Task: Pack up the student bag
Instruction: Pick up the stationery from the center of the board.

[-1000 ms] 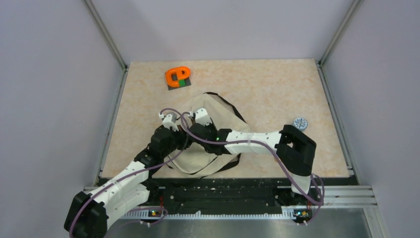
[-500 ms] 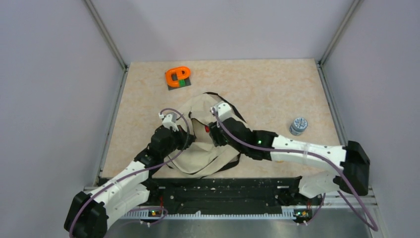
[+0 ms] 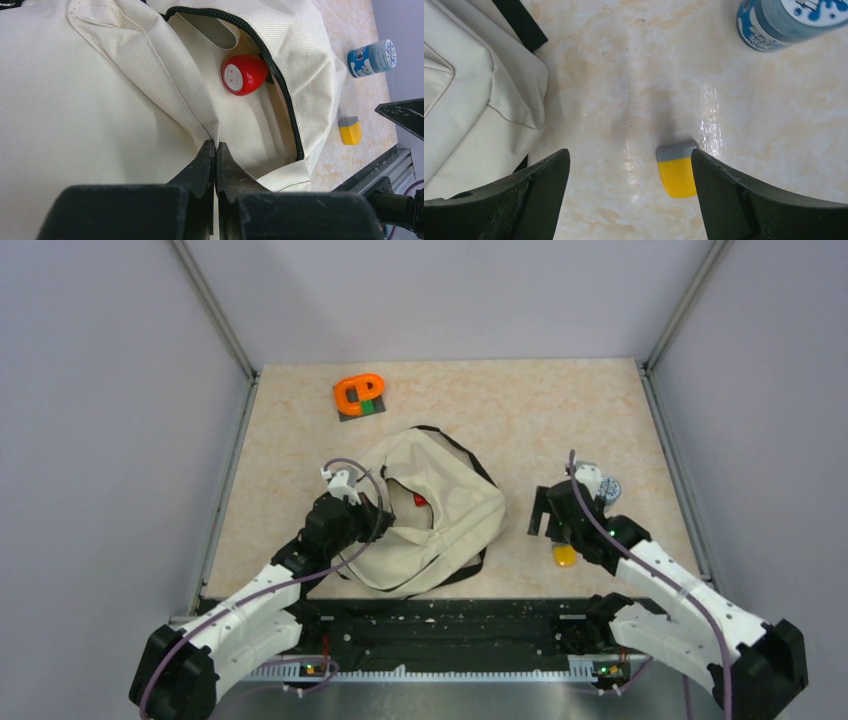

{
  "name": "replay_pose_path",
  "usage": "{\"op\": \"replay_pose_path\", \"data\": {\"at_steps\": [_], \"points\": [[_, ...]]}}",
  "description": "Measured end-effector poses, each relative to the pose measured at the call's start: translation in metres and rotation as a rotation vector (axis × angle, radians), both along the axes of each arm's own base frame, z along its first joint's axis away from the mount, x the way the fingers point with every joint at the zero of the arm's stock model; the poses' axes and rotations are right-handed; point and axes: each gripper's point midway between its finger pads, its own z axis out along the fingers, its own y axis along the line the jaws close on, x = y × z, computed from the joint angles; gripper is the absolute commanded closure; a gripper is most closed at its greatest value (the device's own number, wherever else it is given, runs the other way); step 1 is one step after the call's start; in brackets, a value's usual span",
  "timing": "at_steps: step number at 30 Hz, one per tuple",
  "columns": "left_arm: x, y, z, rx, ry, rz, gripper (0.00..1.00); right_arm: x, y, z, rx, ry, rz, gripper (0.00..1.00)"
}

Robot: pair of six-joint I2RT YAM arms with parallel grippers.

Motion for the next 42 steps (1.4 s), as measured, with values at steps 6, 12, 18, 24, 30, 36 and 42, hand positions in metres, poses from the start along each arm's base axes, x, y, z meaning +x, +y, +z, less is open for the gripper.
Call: {"op": "replay_pose_path", "data": {"at_steps": [6,12,18,24,30,36,42], "points": [[0.001,-0.001,-0.003,0.004,0.007,-0.001,1.0,-0.016,-0.016,0.0,0.127,-0.049,-0.125,0.09],[0.001,-0.001,-0.004,0.005,0.011,-0.002,1.0,-0.023,-0.027,-0.018,0.135,-0.025,-0.224,0.08],[0.001,-0.001,-0.003,0.003,0.007,-0.002,1.0,-0.025,-0.037,-0.034,0.127,-0.002,-0.298,0.08],[0.001,-0.001,-0.003,0.004,0.006,-0.002,1.0,-0.033,-0.047,-0.054,0.118,0.039,-0.357,0.08],[0.002,-0.001,-0.003,0.007,0.003,-0.003,1.0,-0.033,-0.042,-0.066,0.11,0.08,-0.346,0.08],[0.002,-0.001,-0.005,0.013,0.009,-0.005,1.0,-0.032,-0.025,-0.079,0.125,0.14,-0.273,0.18],[0.003,-0.002,-0.006,0.013,0.01,-0.005,1.0,-0.028,-0.001,-0.08,0.107,0.147,-0.185,0.24]]}}
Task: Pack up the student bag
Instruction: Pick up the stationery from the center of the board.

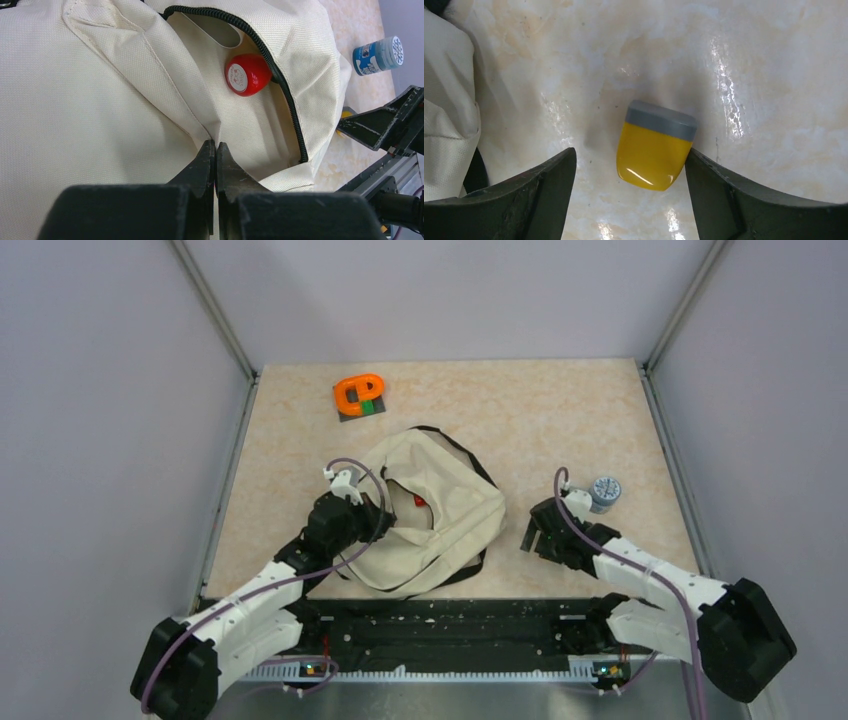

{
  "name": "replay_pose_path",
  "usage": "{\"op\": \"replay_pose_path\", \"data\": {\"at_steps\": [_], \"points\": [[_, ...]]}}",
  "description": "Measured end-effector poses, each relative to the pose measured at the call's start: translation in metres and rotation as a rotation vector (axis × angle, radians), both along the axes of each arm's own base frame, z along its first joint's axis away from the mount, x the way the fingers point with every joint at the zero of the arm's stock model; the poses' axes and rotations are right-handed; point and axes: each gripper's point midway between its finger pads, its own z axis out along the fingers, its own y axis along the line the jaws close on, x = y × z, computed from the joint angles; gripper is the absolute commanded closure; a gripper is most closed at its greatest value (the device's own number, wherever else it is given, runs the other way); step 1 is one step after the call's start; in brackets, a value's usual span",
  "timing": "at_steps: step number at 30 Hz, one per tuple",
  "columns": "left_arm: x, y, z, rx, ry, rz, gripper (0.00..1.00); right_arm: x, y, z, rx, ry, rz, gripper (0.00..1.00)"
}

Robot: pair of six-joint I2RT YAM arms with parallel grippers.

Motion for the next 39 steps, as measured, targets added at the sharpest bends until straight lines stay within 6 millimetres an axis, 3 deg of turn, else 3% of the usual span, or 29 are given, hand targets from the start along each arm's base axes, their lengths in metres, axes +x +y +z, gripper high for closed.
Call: {"op": "replay_pose_path", "data": {"at_steps": [8,12,17,21,29,34,39], "points": [[0.0,0.0,0.0,-0.001,-0.002,0.0,1.0,0.01,-0.003,-0.002,-0.071,-0.004,-0.039,0.25],[0.0,0.0,0.0,-0.001,-0.002,0.0,1.0,0.011,-0.009,-0.002,-0.093,-0.012,-0.071,0.32],[0.0,0.0,0.0,0.0,-0.002,0.0,1.0,0.01,-0.017,-0.004,-0.134,-0.007,-0.085,0.51],[0.0,0.0,0.002,-0.002,-0.006,0.001,1.0,0.008,-0.019,-0.004,-0.144,-0.004,-0.088,0.73],[0.0,0.001,0.005,-0.006,-0.016,0.004,1.0,0.008,-0.017,0.009,-0.115,-0.04,-0.054,0.91],[0.0,0.001,0.005,-0.006,-0.015,0.004,1.0,0.012,0.005,0.039,-0.028,-0.153,0.066,0.94],[0.0,0.001,0.005,-0.006,-0.014,0.004,1.0,0.015,0.06,0.087,0.129,-0.324,0.287,0.97]]}}
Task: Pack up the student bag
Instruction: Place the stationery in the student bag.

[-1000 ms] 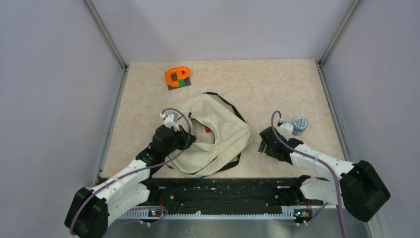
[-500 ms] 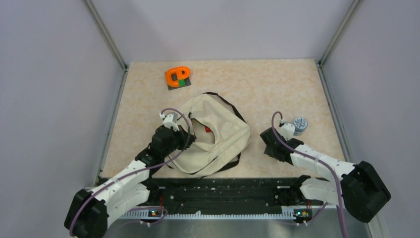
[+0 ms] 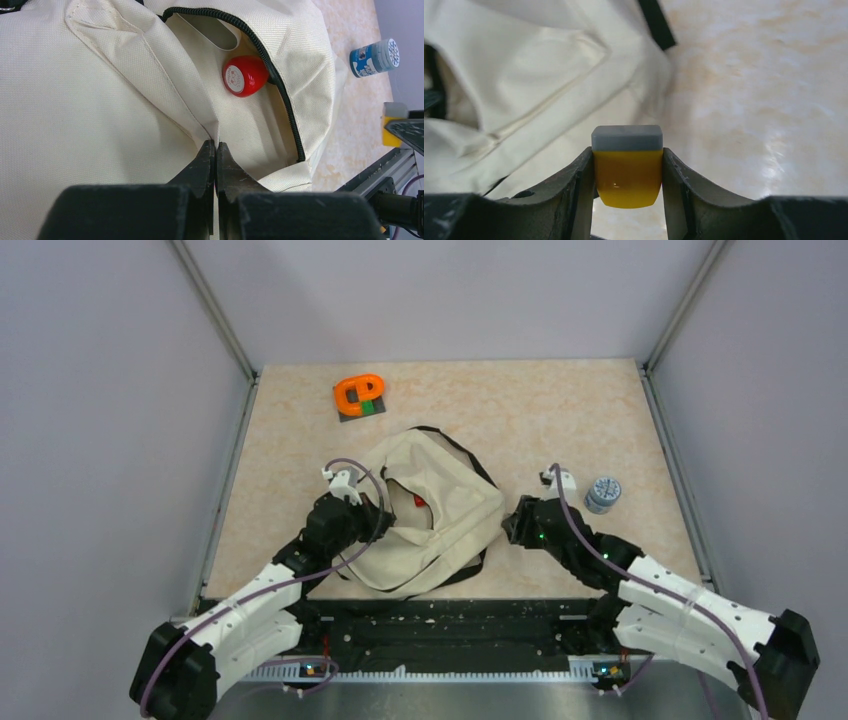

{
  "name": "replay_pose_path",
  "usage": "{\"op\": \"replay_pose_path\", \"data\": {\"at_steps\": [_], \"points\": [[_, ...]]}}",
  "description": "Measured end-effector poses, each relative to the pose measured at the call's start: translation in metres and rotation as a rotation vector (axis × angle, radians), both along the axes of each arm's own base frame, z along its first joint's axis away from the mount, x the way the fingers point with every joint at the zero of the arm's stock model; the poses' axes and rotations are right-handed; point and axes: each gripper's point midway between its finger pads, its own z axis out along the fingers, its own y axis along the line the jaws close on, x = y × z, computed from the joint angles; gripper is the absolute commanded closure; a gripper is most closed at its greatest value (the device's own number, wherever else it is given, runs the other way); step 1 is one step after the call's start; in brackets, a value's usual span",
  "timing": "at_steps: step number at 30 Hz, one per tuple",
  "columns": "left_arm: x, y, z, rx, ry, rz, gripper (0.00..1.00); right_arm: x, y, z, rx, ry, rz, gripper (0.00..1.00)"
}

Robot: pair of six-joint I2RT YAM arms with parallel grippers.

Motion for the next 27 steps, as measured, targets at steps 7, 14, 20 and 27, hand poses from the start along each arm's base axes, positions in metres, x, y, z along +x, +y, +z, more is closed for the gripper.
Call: {"op": "replay_pose_path", "data": {"at_steps": [7,14,20,27], "points": [[0.0,0.001,-0.001,0.004,0.004,0.005,1.0,-0.013,0.116,0.055,0.084,-0.1,0.395,0.98],[-0.001,0.002,0.001,0.002,0.0,0.008,1.0,-0.018,0.2,0.059,0.132,-0.053,0.615,0.98],[-0.001,0.002,0.0,0.002,0.004,0.011,1.0,-0.003,0.237,0.057,0.097,0.011,0.634,1.0],[-0.001,0.003,0.002,-0.001,0.001,0.012,1.0,0.006,0.245,0.025,0.016,0.125,0.586,1.0]]}}
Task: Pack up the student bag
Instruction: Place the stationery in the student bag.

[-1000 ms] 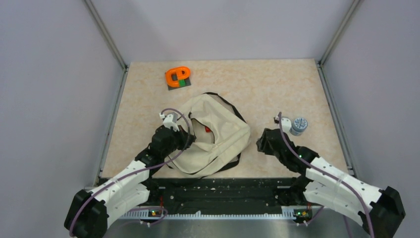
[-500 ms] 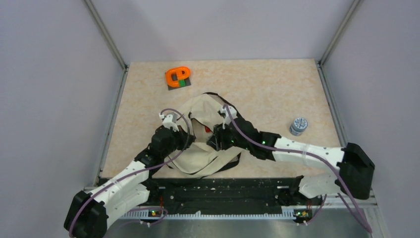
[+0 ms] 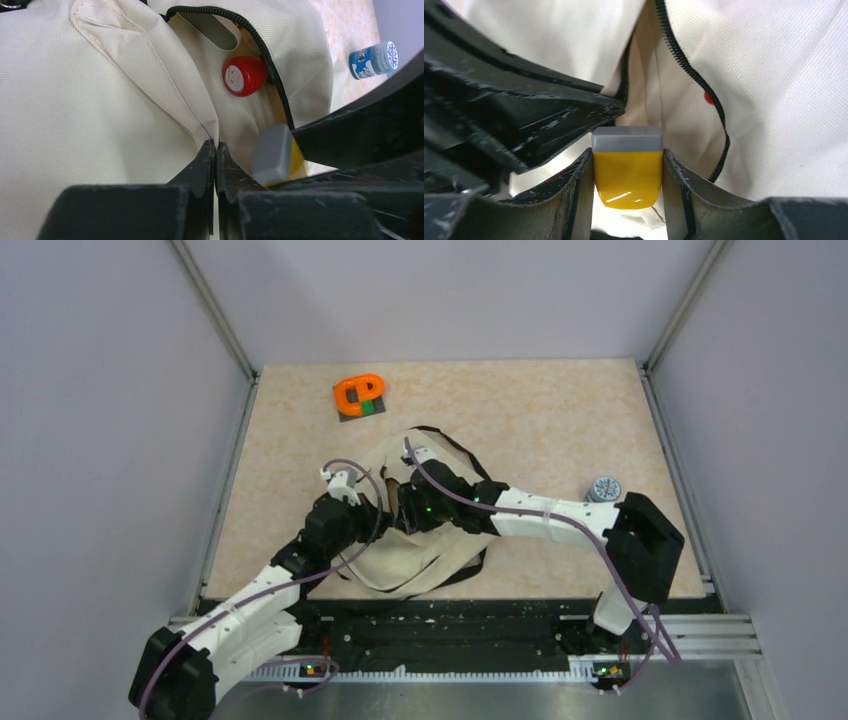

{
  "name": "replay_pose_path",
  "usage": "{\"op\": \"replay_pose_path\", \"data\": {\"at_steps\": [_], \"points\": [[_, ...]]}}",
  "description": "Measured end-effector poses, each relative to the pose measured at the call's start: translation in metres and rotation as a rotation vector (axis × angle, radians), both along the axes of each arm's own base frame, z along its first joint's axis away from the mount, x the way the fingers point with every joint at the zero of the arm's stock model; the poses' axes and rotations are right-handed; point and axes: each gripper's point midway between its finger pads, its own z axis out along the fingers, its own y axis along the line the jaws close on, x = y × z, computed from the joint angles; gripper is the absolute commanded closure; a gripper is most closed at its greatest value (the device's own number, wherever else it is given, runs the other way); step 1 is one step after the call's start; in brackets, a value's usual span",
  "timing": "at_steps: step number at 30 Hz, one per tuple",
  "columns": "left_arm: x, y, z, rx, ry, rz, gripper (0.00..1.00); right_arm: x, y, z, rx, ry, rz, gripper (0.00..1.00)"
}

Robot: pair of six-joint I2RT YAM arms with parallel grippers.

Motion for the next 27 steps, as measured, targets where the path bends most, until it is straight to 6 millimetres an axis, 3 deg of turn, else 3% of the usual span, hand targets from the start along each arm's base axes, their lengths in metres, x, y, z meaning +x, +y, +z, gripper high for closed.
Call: {"op": "replay_pose_path", "data": {"at_steps": [5,18,24,27], "points": [[-0.001,0.0,0.0,0.001,0.0,0.0,1.0,0.008,-0.003,-0.018,-0.049,0.028,-0.041,1.0],[-0.002,0.002,-0.002,0.01,0.01,0.004,1.0,0.049,0.008,-0.037,-0.107,-0.013,-0.137,1.0],[-0.002,0.002,-0.002,0.009,0.009,0.004,1.0,0.067,0.001,-0.037,-0.146,-0.089,-0.197,0.99],[-0.002,0.002,-0.002,0.009,0.008,0.003,1.0,0.075,-0.001,-0.033,-0.152,-0.131,-0.221,0.93]]}}
